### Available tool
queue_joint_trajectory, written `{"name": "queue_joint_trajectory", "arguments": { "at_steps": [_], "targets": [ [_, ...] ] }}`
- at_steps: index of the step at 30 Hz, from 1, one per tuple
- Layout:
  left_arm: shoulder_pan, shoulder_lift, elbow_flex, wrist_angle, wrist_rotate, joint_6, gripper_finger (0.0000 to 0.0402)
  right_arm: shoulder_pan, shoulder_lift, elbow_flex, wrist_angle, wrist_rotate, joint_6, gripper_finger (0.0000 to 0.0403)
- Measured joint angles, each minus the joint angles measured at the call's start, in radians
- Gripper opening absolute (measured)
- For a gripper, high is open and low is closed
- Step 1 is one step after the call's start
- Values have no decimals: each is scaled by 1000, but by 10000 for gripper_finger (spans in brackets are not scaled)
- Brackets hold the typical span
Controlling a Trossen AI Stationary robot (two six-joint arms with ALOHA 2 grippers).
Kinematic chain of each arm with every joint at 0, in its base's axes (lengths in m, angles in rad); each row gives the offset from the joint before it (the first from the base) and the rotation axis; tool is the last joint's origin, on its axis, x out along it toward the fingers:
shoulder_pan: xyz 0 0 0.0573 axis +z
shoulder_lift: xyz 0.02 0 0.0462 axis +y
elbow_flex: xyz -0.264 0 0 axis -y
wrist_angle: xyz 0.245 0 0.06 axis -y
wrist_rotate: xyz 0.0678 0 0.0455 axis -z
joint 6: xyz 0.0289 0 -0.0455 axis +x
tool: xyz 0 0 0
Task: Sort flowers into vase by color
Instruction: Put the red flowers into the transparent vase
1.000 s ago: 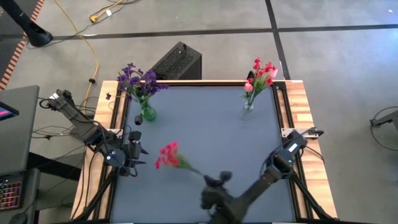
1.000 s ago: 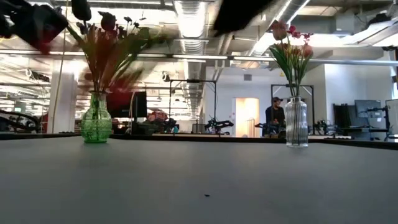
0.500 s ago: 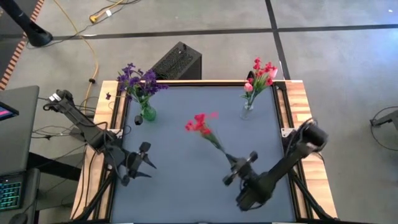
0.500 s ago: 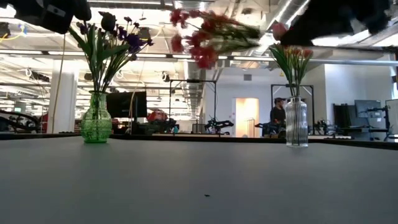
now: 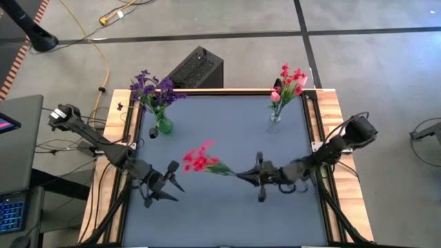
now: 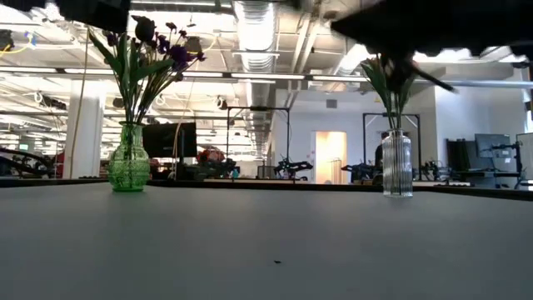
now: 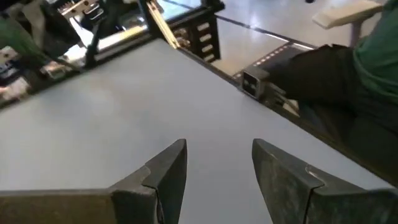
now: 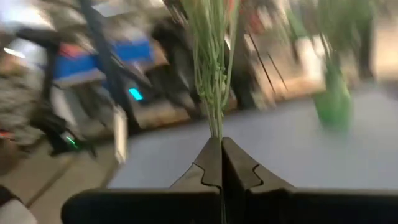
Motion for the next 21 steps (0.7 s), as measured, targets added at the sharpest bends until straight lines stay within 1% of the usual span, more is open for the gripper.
{"name": "queue_joint_trajectory", "arguments": {
  "at_steps": [1,3,6,8,10,13,15,17,19,21],
  "targets": [
    [9,21,0,33,1,17,171,-19,1,-17,91,-49,-65,21],
    [25,59,0,103,-2,61,171,-55,2,-34,219,-143,-168,21],
    [56,121,0,298,-33,147,171,-101,2,-17,317,-258,-235,21],
    [82,167,0,454,-40,187,171,-125,2,14,292,-290,-236,21],
    [111,218,0,588,-38,197,171,-140,2,50,219,-309,-239,21],
    [153,285,0,712,-34,196,171,-151,3,114,92,-326,-249,21],
    [176,322,1,760,-27,180,171,-151,15,157,51,-328,-277,21],
    [192,348,11,767,-9,151,171,-146,36,195,51,-332,-314,21],
    [199,366,24,774,16,138,171,-142,73,235,46,-332,-326,21],
    [200,378,32,783,18,133,171,-143,120,262,44,-333,-326,21]
  ]
}}
